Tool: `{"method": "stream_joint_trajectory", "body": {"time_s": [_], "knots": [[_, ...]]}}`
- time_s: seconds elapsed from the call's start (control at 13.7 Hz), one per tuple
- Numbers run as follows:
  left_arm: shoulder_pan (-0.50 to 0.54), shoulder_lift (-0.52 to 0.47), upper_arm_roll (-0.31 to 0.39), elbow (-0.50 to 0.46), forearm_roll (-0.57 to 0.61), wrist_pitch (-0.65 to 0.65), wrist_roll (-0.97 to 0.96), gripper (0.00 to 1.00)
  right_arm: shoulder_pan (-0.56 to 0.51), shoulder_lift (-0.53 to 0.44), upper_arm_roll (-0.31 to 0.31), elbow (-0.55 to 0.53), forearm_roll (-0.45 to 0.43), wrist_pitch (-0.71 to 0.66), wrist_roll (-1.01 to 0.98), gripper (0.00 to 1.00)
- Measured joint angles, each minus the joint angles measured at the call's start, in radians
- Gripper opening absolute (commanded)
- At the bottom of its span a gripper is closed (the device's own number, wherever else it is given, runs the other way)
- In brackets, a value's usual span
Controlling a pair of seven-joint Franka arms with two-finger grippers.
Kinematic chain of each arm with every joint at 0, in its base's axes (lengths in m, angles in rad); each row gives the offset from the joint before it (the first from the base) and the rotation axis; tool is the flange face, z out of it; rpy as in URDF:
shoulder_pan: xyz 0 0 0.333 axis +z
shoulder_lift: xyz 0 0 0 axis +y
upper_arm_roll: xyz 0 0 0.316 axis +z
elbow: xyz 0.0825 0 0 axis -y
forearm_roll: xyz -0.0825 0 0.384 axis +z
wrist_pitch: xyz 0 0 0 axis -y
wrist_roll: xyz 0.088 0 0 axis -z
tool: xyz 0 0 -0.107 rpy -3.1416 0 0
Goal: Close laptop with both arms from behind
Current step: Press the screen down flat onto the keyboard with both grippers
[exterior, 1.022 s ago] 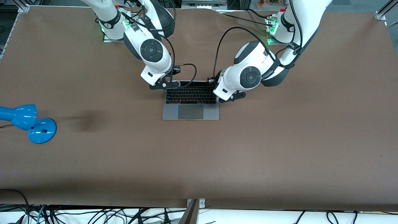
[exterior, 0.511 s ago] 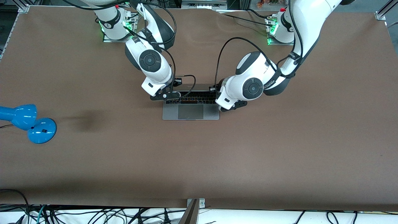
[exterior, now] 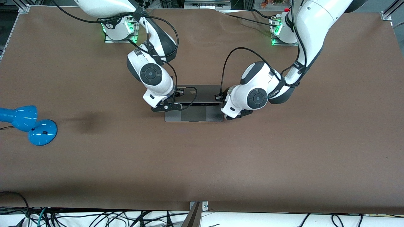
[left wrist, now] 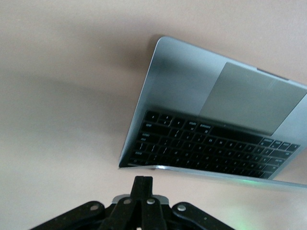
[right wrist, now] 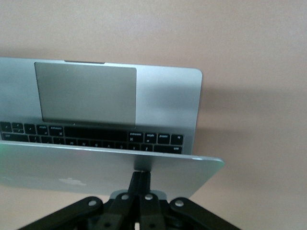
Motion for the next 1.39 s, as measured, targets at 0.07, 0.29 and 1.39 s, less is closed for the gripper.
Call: {"method": "stream_joint_trajectory", "body": {"time_s": [0.07, 0.29, 1.39], "knots": [[0.0, 0.012, 0.002, 0.002, 0.0, 0.016, 0.0, 0.0, 0.0, 0.011, -0.002, 0.011, -0.006, 0.0, 0.0, 0.0], [-0.012, 0.041, 0.016, 0.007, 0.0, 0.051, 0.0, 0.0, 0.0, 0.049, -0.013, 0.038, -0.022, 0.001, 0.0, 0.0], [-0.188, 0.181, 0.181, 0.133, 0.0, 0.12, -0.019, 0.0, 0.0, 0.24, -0.015, 0.094, -0.15, 0.18, 0.0, 0.0]]}}
